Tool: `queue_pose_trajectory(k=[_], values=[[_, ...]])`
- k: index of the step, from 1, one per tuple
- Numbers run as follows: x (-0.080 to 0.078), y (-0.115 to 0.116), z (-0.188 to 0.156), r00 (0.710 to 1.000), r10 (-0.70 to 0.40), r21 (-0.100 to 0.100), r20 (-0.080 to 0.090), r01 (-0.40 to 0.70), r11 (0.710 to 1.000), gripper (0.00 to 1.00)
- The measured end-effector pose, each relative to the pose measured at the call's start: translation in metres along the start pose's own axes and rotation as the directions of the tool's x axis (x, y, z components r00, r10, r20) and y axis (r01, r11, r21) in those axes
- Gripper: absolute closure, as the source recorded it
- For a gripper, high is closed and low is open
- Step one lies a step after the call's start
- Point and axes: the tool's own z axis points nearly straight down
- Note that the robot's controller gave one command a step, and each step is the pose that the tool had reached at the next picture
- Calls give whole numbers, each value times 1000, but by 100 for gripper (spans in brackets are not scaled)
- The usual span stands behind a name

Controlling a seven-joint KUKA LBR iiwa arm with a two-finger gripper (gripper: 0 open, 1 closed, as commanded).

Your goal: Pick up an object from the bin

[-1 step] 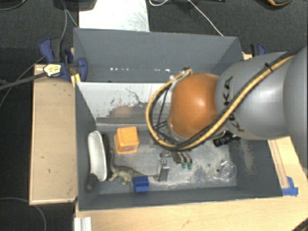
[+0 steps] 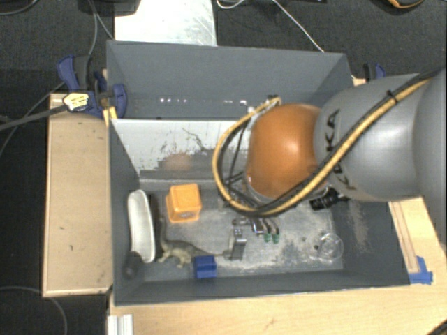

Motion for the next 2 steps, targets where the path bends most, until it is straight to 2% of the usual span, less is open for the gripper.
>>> queue_pose_trajectory(k=[1, 2], values=[[12, 61, 87, 951, -308, 0, -8, 308, 951, 0], [19, 49, 24, 991, -134, -1, 2, 134, 991, 0]])
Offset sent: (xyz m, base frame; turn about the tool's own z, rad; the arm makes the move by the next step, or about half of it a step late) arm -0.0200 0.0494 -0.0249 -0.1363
